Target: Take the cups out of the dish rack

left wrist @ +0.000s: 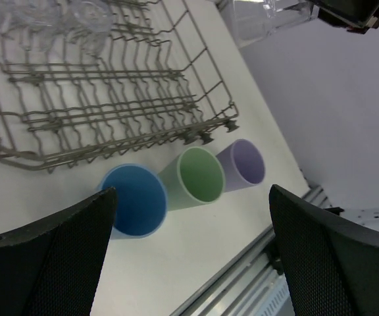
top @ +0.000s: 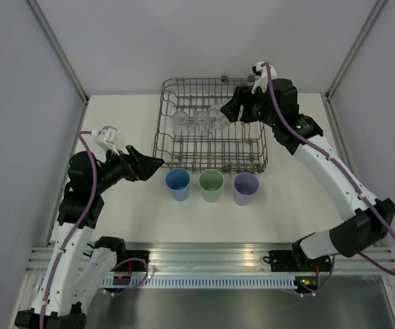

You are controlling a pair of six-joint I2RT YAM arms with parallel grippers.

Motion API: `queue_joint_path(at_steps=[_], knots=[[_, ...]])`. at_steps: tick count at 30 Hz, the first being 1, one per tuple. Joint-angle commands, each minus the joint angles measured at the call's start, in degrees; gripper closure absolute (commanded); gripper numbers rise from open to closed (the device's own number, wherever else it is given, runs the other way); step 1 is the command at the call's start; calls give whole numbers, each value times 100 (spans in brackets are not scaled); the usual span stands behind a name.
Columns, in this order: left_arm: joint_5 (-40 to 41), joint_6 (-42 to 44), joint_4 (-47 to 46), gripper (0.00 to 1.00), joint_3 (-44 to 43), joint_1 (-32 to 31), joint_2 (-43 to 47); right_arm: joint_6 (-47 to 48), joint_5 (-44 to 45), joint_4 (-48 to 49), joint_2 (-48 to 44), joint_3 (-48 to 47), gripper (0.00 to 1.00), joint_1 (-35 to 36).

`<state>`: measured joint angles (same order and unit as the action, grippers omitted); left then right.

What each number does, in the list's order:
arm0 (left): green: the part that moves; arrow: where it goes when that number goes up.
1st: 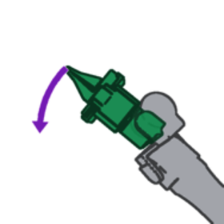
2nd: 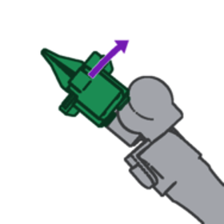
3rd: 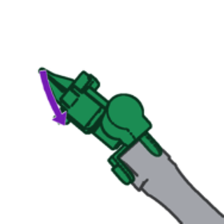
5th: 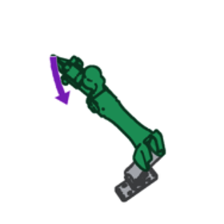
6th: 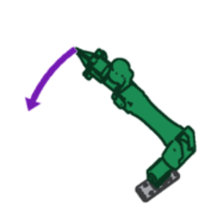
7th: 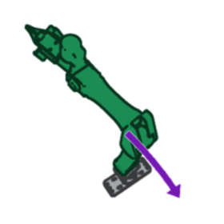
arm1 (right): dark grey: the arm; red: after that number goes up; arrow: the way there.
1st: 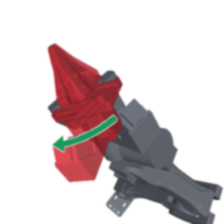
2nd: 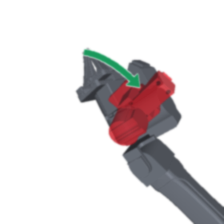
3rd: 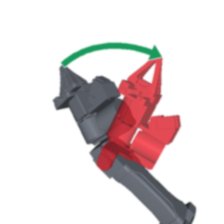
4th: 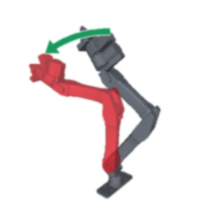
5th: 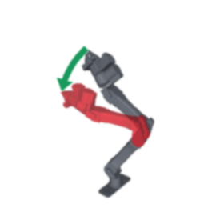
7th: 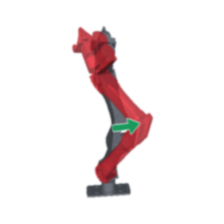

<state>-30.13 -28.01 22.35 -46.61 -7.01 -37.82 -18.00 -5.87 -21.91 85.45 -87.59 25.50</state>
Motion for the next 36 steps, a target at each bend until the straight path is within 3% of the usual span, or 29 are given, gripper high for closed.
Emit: queue_joint_path(at_steps=[1, 3, 7, 10, 16, 21, 27, 30, 36], knots=[[-819, -1133, -1582, 0, 196, -283, -6, -528, -1361, 1047, -790, 540, 57, -62], [-775, -1530, -2048, 0, 327, -547, 38, -896, -1810, 1705, -1073, 1075, 57, -54], [-723, -3091, -4162, 0, 880, -951, 21, -1565, -2787, 2883, -1670, 1823, 57, -62], [-451, -3683, -4896, 0, 996, -1398, -137, -2004, -3402, 3683, -1873, 2193, 57, -54], [165, -3949, -5311, 2, 891, -1926, -383, -2873, -4001, 4826, -1971, 2633, 59, -62], [411, -3853, -5417, 9, 619, -2252, -673, -3368, -4246, 5776, -1892, 2932, 59, 25], [455, -3817, -5873, 31, 460, -2586, -1034, -3464, -4291, 6076, -1778, 3037, 59, 201], [438, -3791, -6005, 51, 416, -2674, -1139, -3640, -4344, 6409, -1777, 3125, 59, 228], [411, -3712, -6146, 54, 425, -2788, -1201, -3588, -4370, 6401, -1769, 3178, 60, 237]])
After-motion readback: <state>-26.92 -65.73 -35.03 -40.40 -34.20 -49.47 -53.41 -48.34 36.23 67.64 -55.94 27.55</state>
